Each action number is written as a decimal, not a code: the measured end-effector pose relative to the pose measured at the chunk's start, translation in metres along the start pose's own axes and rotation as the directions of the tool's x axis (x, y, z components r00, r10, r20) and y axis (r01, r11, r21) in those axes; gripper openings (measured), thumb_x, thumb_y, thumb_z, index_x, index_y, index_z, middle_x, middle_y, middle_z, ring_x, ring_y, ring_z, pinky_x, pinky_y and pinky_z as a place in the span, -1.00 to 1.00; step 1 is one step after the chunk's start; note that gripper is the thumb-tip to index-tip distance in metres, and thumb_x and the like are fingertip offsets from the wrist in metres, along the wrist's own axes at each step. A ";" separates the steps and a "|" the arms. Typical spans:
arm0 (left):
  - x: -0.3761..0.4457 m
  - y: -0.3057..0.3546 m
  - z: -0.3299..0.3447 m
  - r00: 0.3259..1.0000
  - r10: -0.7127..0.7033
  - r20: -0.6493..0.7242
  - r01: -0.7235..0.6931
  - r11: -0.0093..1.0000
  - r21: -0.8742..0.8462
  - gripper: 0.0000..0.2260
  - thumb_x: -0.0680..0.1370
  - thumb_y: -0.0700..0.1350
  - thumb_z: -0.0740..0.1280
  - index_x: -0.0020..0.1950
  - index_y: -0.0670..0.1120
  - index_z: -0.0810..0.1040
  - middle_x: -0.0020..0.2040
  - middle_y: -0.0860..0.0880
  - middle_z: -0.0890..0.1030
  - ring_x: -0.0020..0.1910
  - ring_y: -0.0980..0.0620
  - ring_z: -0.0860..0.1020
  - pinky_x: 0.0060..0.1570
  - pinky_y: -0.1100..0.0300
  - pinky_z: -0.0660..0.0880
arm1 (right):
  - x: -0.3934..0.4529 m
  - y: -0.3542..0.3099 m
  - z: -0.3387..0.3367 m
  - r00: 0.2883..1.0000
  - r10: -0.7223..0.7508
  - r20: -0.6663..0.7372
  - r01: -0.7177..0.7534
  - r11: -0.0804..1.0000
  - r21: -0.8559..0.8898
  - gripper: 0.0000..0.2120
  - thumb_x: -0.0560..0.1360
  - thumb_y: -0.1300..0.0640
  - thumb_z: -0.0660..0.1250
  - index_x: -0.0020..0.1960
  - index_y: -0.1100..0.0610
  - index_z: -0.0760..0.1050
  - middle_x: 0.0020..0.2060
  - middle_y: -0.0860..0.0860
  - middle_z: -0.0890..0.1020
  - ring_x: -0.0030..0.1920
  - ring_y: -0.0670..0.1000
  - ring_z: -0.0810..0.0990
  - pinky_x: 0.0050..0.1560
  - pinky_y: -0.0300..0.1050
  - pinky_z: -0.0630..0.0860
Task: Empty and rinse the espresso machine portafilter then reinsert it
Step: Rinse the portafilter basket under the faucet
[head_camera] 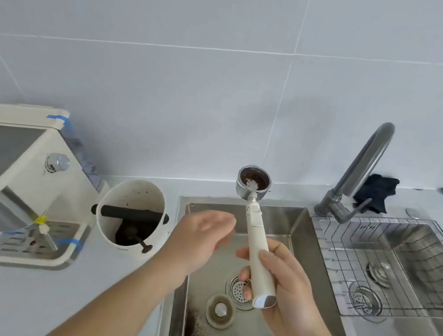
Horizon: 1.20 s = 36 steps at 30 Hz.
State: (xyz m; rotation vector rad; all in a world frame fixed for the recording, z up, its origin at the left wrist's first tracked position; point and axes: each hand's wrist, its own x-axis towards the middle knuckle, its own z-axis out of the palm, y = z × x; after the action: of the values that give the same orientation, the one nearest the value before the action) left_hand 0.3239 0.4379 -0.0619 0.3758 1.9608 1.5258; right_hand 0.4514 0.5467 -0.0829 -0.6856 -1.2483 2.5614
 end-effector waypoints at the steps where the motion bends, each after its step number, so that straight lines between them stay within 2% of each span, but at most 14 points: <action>1: 0.001 0.000 0.013 1.000 -0.016 0.012 0.016 1.000 -0.012 -0.91 0.55 0.02 0.35 -0.02 0.10 0.65 -0.07 0.03 0.72 -0.04 0.08 0.66 0.05 0.08 0.57 | -0.001 0.000 -0.006 1.000 -0.007 -0.016 0.007 1.000 0.000 -0.68 0.43 0.22 0.31 0.16 0.30 0.45 -0.10 0.22 0.67 -0.36 0.12 0.57 -0.50 -0.08 0.50; 5: 0.008 0.001 0.058 0.997 -0.065 0.048 0.064 0.998 0.007 -0.82 0.54 0.08 0.32 0.04 0.10 0.67 -0.06 0.13 0.71 -0.08 0.13 0.66 -0.10 0.19 0.55 | -0.005 0.000 -0.037 0.995 -0.026 -0.092 0.023 0.999 -0.031 -0.83 0.57 0.33 0.24 0.14 0.32 0.48 -0.12 0.24 0.66 -0.36 0.14 0.59 -0.45 -0.06 0.54; 7: 0.011 0.000 0.075 0.993 -0.106 0.045 0.106 0.994 0.011 -0.81 0.52 0.08 0.34 0.05 0.08 0.67 -0.08 0.11 0.71 -0.10 0.14 0.65 -0.16 0.25 0.50 | -0.006 0.002 -0.050 0.992 -0.026 -0.121 0.023 0.999 -0.030 -0.84 0.57 0.32 0.26 0.14 0.29 0.49 -0.12 0.24 0.66 -0.34 0.16 0.60 -0.44 -0.06 0.55; 10: 0.017 -0.003 0.097 0.985 -0.167 0.041 0.167 0.986 0.002 -0.83 0.52 0.04 0.37 0.06 0.07 0.67 -0.05 0.07 0.71 -0.06 0.11 0.66 -0.15 0.22 0.48 | -0.007 0.004 -0.069 0.987 -0.023 -0.160 0.021 1.000 -0.018 -0.84 0.58 0.32 0.28 0.15 0.27 0.49 -0.16 0.20 0.66 -0.33 0.17 0.60 -0.43 -0.06 0.55; 14: 0.027 -0.010 0.124 0.973 -0.227 0.042 0.227 0.974 0.006 -0.90 0.50 -0.06 0.40 -0.02 0.06 0.69 -0.06 0.03 0.72 -0.08 0.11 0.66 -0.12 0.20 0.50 | -0.006 0.006 -0.094 0.977 -0.050 -0.206 0.028 0.994 -0.106 -0.75 0.45 0.17 0.38 0.12 0.17 0.57 -0.23 0.13 0.66 -0.26 0.09 0.60 -0.31 -0.04 0.55; 16: 0.033 -0.014 0.132 0.967 -0.251 0.049 0.253 0.967 -0.027 -0.90 0.50 -0.12 0.41 -0.11 0.06 0.71 -0.09 0.00 0.72 -0.10 0.07 0.66 -0.10 0.16 0.51 | -0.005 0.008 -0.101 0.974 -0.062 -0.217 0.026 0.986 -0.165 -0.74 0.40 0.12 0.38 0.09 0.09 0.61 -0.16 0.12 0.69 -0.21 0.04 0.62 -0.18 -0.01 0.54; 18: 0.038 -0.017 0.140 0.959 -0.277 0.059 0.280 0.957 -0.068 -0.87 0.50 -0.18 0.40 -0.10 0.03 0.71 -0.09 -0.03 0.72 -0.11 0.03 0.66 -0.09 0.15 0.54 | -0.004 0.007 -0.110 0.974 -0.067 -0.218 0.019 0.976 -0.215 -0.74 0.39 0.10 0.39 0.08 0.03 0.63 -0.07 0.11 0.71 -0.15 0.02 0.63 -0.11 -0.02 0.55; 20: 0.043 -0.019 0.145 0.953 -0.296 0.067 0.302 0.948 -0.099 -0.86 0.51 -0.21 0.39 -0.04 -0.01 0.70 -0.08 -0.05 0.72 -0.13 0.04 0.66 -0.12 0.17 0.54 | -0.001 0.002 -0.120 0.978 -0.050 -0.202 -0.004 0.967 -0.255 -0.72 0.40 0.08 0.39 0.11 0.04 0.63 -0.04 0.11 0.71 -0.13 0.00 0.64 -0.09 -0.07 0.56; 23: 0.048 -0.019 0.146 0.950 -0.299 0.088 0.309 0.943 -0.122 -0.86 0.52 -0.24 0.37 -0.04 -0.04 0.70 -0.15 -0.04 0.70 -0.20 0.06 0.64 -0.23 0.24 0.52 | 0.008 -0.019 -0.140 0.985 -0.045 -0.165 -0.013 0.941 -0.337 -0.76 0.48 0.07 0.37 0.12 0.10 0.62 -0.18 0.04 0.71 -0.17 0.00 0.64 -0.15 -0.11 0.58; 26: 0.052 -0.020 0.143 0.949 -0.304 0.084 0.313 0.941 -0.127 -0.83 0.52 -0.28 0.37 -0.01 -0.07 0.69 -0.18 -0.06 0.68 -0.21 0.02 0.61 -0.23 0.20 0.53 | 0.036 -0.059 -0.167 0.949 -0.142 -0.283 -0.038 0.836 -0.547 -0.88 0.57 0.12 0.34 0.08 0.06 0.60 -0.24 -0.06 0.66 -0.19 -0.02 0.62 -0.17 -0.21 0.58; 28: 0.054 -0.023 0.142 0.945 -0.315 0.084 0.323 0.938 -0.125 -0.81 0.51 -0.30 0.37 -0.01 -0.05 0.69 -0.17 -0.08 0.69 -0.19 -0.03 0.63 -0.14 0.10 0.59 | 0.061 -0.090 -0.185 0.901 -0.256 -0.350 -0.069 0.712 -0.699 -0.85 0.57 0.07 0.32 0.12 0.01 0.58 -0.17 -0.12 0.65 -0.18 -0.07 0.62 -0.20 -0.27 0.51; 31: 0.056 -0.025 0.141 0.939 -0.332 0.092 0.341 0.931 -0.127 -0.80 0.51 -0.30 0.38 0.01 -0.04 0.69 -0.08 -0.16 0.70 -0.10 -0.13 0.64 0.07 -0.11 0.58 | 0.099 -0.121 -0.211 0.837 -0.398 -0.376 -0.142 0.507 -0.850 -0.75 0.58 0.03 0.28 0.23 0.02 0.54 0.01 -0.07 0.64 -0.10 -0.05 0.57 -0.26 -0.21 0.47; 33: 0.058 -0.025 0.143 0.937 -0.335 0.098 0.345 0.931 -0.117 -0.79 0.51 -0.30 0.38 0.02 -0.04 0.69 -0.04 -0.19 0.70 -0.08 -0.17 0.64 0.12 -0.20 0.56 | 0.123 -0.129 -0.229 0.814 -0.455 -0.362 -0.176 0.400 -0.899 -0.71 0.58 0.06 0.25 0.27 0.07 0.52 0.12 0.02 0.63 -0.03 0.02 0.56 -0.12 -0.14 0.51; 36: 0.061 -0.025 0.147 0.936 -0.340 0.088 0.348 0.931 -0.106 -0.78 0.50 -0.31 0.37 0.04 -0.03 0.67 0.00 -0.22 0.69 -0.02 -0.22 0.66 0.11 -0.24 0.55 | 0.154 -0.135 -0.246 0.810 -0.502 -0.304 -0.202 0.249 -0.947 -0.63 0.57 0.10 0.25 0.36 0.15 0.48 0.20 0.12 0.62 0.17 0.16 0.55 0.13 -0.04 0.46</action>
State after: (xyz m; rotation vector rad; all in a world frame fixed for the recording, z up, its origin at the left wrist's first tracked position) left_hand 0.3725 0.5786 -0.1247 0.0269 1.7609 1.3739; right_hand 0.4373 0.8574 -0.1565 -1.2770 -2.3849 0.8740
